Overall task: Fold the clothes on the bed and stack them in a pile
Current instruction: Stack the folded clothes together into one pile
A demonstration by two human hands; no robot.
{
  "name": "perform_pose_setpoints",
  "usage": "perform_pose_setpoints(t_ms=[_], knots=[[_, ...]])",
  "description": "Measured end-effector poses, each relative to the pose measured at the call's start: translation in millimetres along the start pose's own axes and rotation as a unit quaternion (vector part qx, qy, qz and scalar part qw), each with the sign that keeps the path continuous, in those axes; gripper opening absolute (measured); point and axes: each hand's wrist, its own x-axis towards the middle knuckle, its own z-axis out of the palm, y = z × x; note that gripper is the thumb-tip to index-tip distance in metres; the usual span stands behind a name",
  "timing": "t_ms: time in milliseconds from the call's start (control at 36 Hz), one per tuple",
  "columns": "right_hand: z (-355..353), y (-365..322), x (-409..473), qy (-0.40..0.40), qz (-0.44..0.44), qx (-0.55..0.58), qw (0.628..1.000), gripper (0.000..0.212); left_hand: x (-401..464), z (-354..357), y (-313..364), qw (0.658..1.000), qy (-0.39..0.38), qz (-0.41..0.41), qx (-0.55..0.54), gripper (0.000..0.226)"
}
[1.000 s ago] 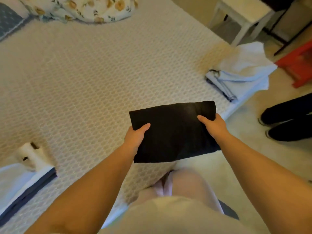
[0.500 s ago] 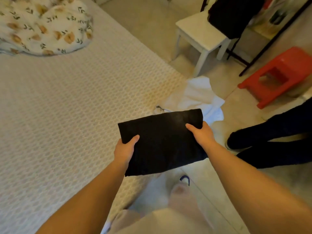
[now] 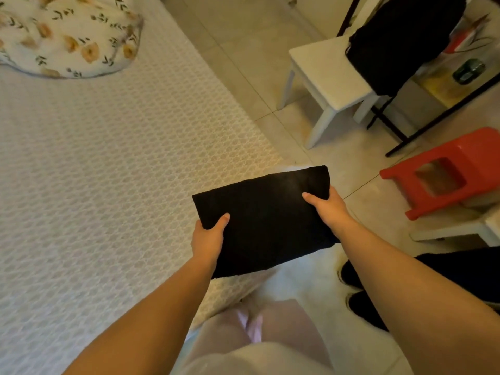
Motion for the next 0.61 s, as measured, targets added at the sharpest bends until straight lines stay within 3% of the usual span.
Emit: perform_pose_setpoints(t_ms=[250, 472, 611], knots=[[-25.6, -9.5, 83.6, -0.071, -0.005, -0.015, 0.997, 0.059, 26.9, 61.1, 10.4, 0.999, 0.043, 0.000, 0.002, 0.051], [-45.8, -9.1, 153.7, -0.165, -0.009, -0.075, 0.983, 0.064, 41.2, 120.0, -12.5, 0.995, 0.087, -0.038, -0.034, 0.060], [-29.5, 16.9, 178.6, -0.207, 0.006, -0.122, 0.971, 0.071, 62.7, 128.0, -32.3, 0.989, 0.124, -0.080, -0.002, 0.065]])
